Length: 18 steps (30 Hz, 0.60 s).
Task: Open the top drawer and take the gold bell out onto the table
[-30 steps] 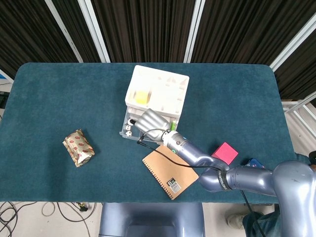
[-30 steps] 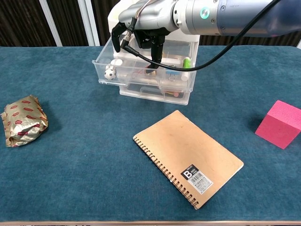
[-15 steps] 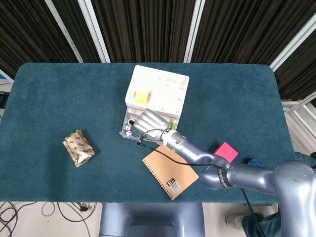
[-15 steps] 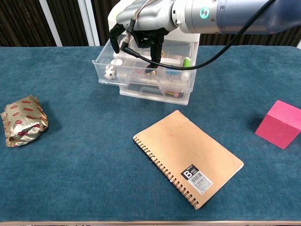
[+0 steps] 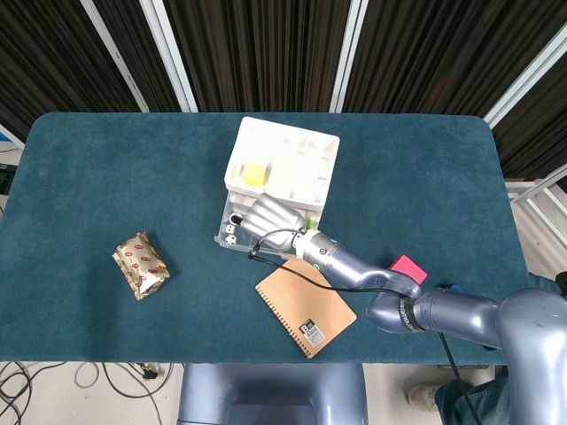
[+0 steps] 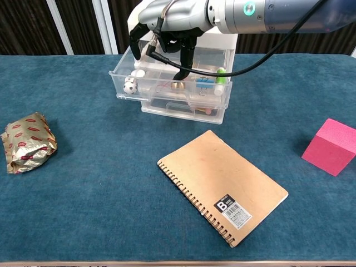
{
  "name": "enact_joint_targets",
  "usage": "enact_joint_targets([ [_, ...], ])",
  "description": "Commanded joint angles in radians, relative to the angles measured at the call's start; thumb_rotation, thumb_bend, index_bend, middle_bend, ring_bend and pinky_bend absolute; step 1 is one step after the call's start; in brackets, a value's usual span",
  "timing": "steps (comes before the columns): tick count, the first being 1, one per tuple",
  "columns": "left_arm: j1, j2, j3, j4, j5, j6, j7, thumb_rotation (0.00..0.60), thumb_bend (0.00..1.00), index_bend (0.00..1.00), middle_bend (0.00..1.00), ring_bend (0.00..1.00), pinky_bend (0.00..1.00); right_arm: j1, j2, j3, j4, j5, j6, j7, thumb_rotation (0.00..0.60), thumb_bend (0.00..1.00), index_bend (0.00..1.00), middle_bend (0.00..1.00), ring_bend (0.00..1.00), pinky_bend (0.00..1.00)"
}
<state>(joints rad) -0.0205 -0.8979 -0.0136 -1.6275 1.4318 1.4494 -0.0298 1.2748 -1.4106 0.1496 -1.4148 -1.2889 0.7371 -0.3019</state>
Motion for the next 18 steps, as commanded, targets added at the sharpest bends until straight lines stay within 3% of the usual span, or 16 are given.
enact_joint_targets([
  [1,0.0,0.0,0.0,0.0,0.0,0.0,0.001,0.6,0.2,0.1,0.0,0.0,0.0,-0.012,-0.004,-0.009,0.011,-0.038,0.014,0.016,0.6,0.24,0.32,0.97,1.0,1.0],
  [18,0.0,0.0,0.001,0.0,0.0,-0.001,0.004,0.6,0.2,0.1,0.0,0.0,0.0,-0.025,-0.022,-0.025,0.063,-0.13,-0.003,0.044,0.6,0.23,0.32,0.97,1.0,1.0],
])
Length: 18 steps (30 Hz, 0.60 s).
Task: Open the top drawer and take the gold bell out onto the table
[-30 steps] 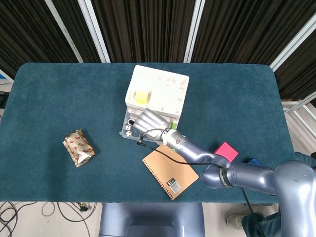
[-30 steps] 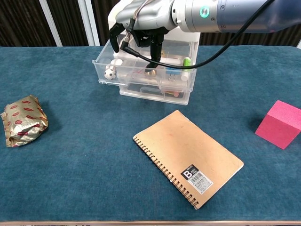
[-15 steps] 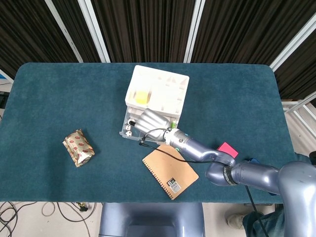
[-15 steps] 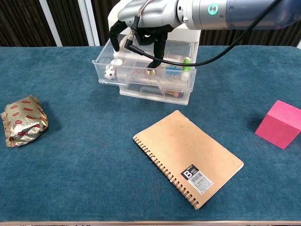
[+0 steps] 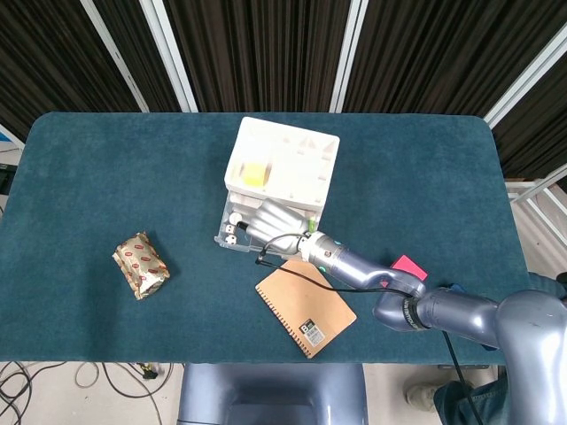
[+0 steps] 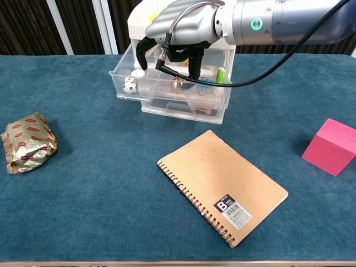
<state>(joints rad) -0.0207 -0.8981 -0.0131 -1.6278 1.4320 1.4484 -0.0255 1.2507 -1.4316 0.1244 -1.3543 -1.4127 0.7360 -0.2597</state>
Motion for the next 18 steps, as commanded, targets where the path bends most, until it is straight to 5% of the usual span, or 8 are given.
enact_joint_targets([
  [1,0.0,0.0,0.0,0.0,0.0,-0.001,0.0,0.6,0.2,0.1,0.0,0.0,0.0,-0.001,-0.001,-0.001,0.004,-0.011,-0.003,0.001,0.6,0.23,0.33,0.97,1.0,1.0],
  [18,0.0,0.002,0.0,-0.003,-0.004,-0.003,-0.001,0.6,0.2,0.1,0.0,0.0,0.0,0.003,-0.003,0.007,0.012,-0.024,-0.037,-0.015,0.6,0.3,0.37,0.97,1.0,1.0],
])
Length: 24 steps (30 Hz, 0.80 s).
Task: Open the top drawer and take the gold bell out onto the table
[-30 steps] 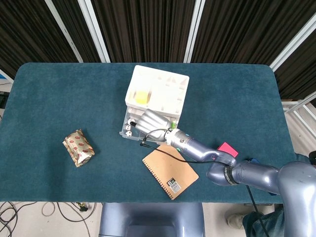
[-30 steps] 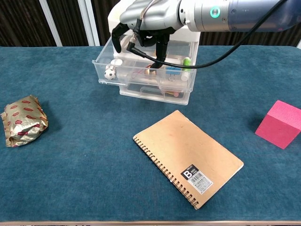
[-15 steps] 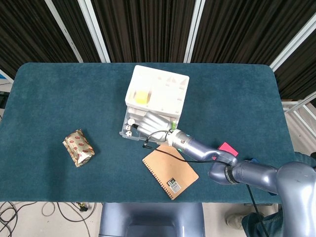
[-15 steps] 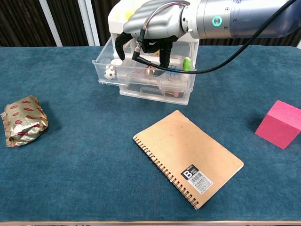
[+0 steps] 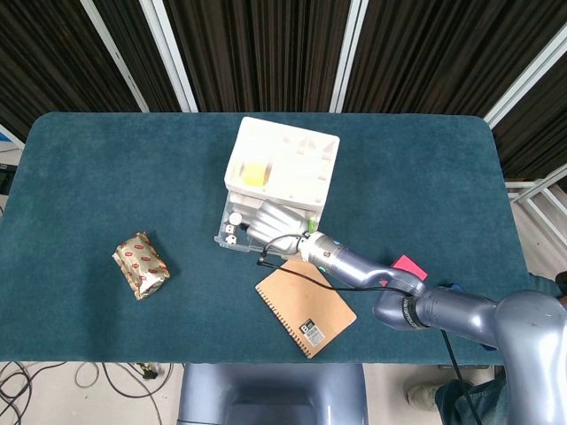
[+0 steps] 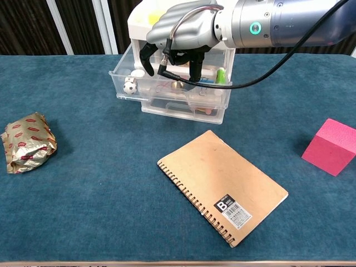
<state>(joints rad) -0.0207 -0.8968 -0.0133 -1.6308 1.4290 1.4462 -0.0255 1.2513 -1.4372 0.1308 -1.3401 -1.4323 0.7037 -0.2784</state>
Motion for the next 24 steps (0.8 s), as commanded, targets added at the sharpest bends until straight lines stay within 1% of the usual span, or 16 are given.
enact_joint_targets([
  [1,0.0,0.0,0.0,0.0,-0.001,-0.001,-0.001,0.6,0.2,0.1,0.0,0.0,0.0,0.003,0.004,0.001,-0.003,-0.006,-0.007,0.007,0.6,0.31,0.37,0.97,1.0,1.0],
  [5,0.0,0.001,-0.001,0.0,-0.003,-0.002,-0.001,0.6,0.2,0.1,0.0,0.0,0.0,0.006,0.006,0.002,0.002,-0.012,-0.015,0.008,0.6,0.32,0.38,0.97,1.0,1.0],
  [13,-0.001,0.001,-0.002,-0.002,-0.009,-0.006,-0.002,0.6,0.2,0.1,0.0,0.0,0.0,0.011,0.004,0.005,0.012,-0.021,-0.026,0.024,0.6,0.31,0.43,0.97,1.0,1.0],
  [24,-0.001,0.002,-0.002,-0.004,-0.008,-0.006,-0.001,0.6,0.2,0.1,0.0,0.0,0.0,0.017,0.007,0.008,0.016,-0.004,-0.057,0.0,0.6,0.31,0.44,0.97,1.0,1.0],
])
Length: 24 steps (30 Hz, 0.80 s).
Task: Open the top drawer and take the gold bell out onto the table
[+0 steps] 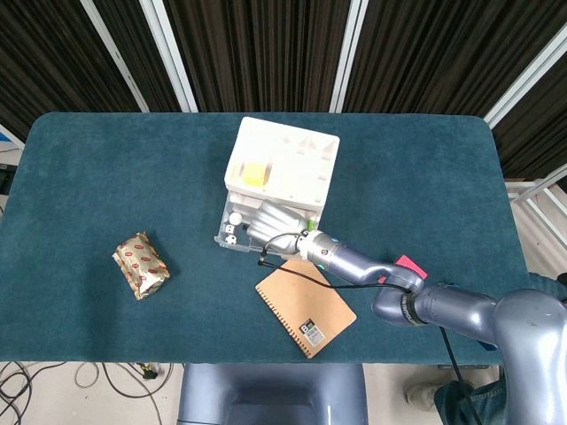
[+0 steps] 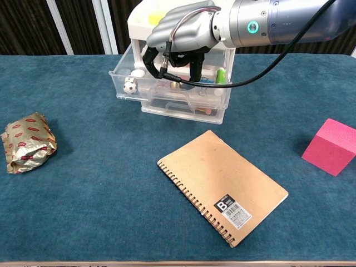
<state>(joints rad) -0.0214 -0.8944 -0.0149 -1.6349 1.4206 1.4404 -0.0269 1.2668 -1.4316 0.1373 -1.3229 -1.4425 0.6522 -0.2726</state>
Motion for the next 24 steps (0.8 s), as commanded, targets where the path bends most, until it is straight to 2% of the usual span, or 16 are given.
enact_joint_targets([
  [1,0.0,0.0,0.0,0.0,0.0,0.0,0.0,0.6,0.2,0.1,0.0,0.0,0.0,0.002,0.003,0.003,-0.002,0.01,-0.009,-0.009,0.6,0.31,0.44,0.97,1.0,1.0],
  [24,0.0,0.001,0.0,-0.001,0.001,0.001,0.001,0.6,0.2,0.1,0.0,0.0,0.0,0.004,-0.008,0.005,-0.001,0.028,-0.018,-0.058,0.6,0.31,0.46,0.97,1.0,1.0],
])
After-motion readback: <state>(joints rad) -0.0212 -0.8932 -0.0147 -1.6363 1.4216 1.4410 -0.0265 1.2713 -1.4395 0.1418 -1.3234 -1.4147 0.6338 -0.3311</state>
